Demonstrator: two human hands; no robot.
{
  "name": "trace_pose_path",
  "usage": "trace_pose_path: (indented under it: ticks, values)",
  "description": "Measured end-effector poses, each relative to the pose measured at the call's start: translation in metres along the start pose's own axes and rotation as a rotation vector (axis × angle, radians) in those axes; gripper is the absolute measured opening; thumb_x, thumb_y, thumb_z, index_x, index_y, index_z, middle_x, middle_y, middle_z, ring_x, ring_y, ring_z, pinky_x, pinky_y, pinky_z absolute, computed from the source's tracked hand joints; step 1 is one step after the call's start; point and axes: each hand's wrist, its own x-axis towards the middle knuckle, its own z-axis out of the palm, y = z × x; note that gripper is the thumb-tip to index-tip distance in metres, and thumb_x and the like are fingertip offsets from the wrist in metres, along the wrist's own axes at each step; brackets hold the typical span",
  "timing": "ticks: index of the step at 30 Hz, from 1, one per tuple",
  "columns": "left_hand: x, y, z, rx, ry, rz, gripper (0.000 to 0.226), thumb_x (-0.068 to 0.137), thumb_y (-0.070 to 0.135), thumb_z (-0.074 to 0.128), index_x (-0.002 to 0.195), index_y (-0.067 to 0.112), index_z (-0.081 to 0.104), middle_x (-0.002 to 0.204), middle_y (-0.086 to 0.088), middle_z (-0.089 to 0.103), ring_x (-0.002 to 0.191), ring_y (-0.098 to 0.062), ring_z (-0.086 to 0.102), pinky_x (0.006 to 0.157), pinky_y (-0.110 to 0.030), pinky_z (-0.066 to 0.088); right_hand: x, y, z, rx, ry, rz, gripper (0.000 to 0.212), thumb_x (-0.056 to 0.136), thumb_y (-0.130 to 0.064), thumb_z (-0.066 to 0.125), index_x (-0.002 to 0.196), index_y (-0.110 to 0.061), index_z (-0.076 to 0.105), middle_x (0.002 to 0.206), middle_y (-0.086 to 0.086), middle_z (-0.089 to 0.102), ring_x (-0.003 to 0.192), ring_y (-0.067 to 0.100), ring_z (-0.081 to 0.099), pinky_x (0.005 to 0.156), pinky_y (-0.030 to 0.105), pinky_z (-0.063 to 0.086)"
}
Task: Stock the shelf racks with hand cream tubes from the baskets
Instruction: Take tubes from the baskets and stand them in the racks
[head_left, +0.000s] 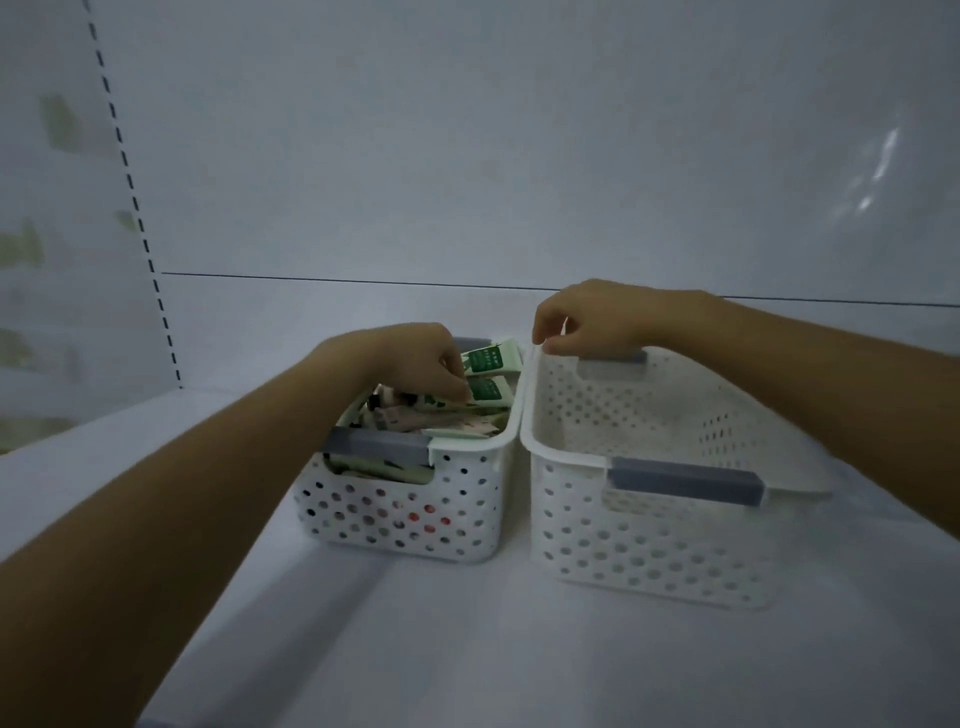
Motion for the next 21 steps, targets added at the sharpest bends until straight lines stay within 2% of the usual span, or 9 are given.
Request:
trace_pose_path:
  ticks: [2,4,6,9,12,16,18,21]
  values:
    - [0.000,-0.002,-0.001,0.005,0.053,-0.006,0.021,0.089,0.024,0.056,0.097,0.007,0.064,0.080,-0.002,0.061,0.067,-0.014,0.051,0.065,-0.025,0.040,0.009,0.001,-0.003,0.003,0.020,0.028,0.025,0.094,-0.025,0.049,0.116,-0.017,0.058,0.120,0.000,0.058,0.093,0.009,0.048,0.080,0.023,0.037]
    - [0.000,-0.009,-0.001,-0.038,0.118,-0.047,0.028,0.092,0.022,0.051,0.113,0.004,0.059,0.107,-0.011,0.063,0.088,-0.021,0.056,0.076,-0.029,0.043,0.019,0.001,-0.006,0.011,0.032,0.051,0.026,0.094,-0.023,0.050,0.118,-0.016,0.057,0.122,0.003,0.057,0.094,0.011,0.048,0.081,0.023,0.036]
    - [-0.001,-0.016,-0.002,-0.114,0.235,-0.106,0.035,0.096,0.023,0.046,0.125,0.005,0.048,0.123,-0.014,0.056,0.101,-0.025,0.054,0.079,-0.030,0.041,0.029,-0.002,-0.008,0.023,0.033,0.053,0.028,0.094,-0.023,0.052,0.120,-0.016,0.056,0.123,0.003,0.056,0.096,0.012,0.049,0.082,0.023,0.036]
    - [-0.001,-0.023,-0.001,-0.203,0.423,-0.177,0.035,0.098,0.022,0.041,0.128,0.004,0.043,0.121,-0.017,0.055,0.089,-0.025,0.052,0.069,-0.030,0.036,0.044,-0.013,-0.003,0.069,0.013,0.028,0.032,0.091,-0.025,0.057,0.122,-0.016,0.055,0.122,0.002,0.058,0.102,0.015,0.053,0.084,0.022,0.038]
    - [0.000,-0.025,0.001,-0.281,0.543,-0.214,0.035,0.097,0.022,0.041,0.126,0.002,0.040,0.120,-0.019,0.055,0.097,-0.031,0.055,0.069,-0.031,0.037,0.057,-0.025,0.010,0.041,-0.048,0.011,0.040,0.086,-0.029,0.064,0.124,-0.018,0.054,0.120,0.001,0.058,0.095,0.013,0.051,0.081,0.024,0.038]
    - [0.000,-0.024,0.002,-0.374,0.626,-0.218,0.036,0.095,0.023,0.045,0.123,0.001,0.039,0.119,-0.020,0.053,0.100,-0.032,0.056,0.071,-0.031,0.038,0.067,-0.034,0.028,-0.061,-0.078,0.045,0.044,0.081,-0.028,0.069,0.121,-0.015,0.054,0.118,0.005,0.056,0.094,0.017,0.049,0.076,0.027,0.039]
    - [-0.001,-0.020,0.002,-0.386,0.648,-0.218,0.037,0.095,0.024,0.047,0.124,0.001,0.040,0.120,-0.018,0.053,0.098,-0.027,0.054,0.072,-0.029,0.037,0.068,-0.036,0.032,-0.068,-0.078,0.087,0.043,0.082,-0.027,0.068,0.120,-0.010,0.055,0.116,0.008,0.058,0.096,0.021,0.054,0.073,0.027,0.041]
    - [-0.003,-0.017,0.001,-0.396,0.672,-0.201,0.036,0.094,0.023,0.049,0.123,0.002,0.045,0.120,-0.014,0.056,0.089,-0.018,0.049,0.071,-0.027,0.036,0.069,-0.038,0.033,-0.013,-0.082,0.152,0.045,0.081,-0.026,0.070,0.118,-0.004,0.058,0.115,0.011,0.061,0.089,0.019,0.053,0.062,0.024,0.041]
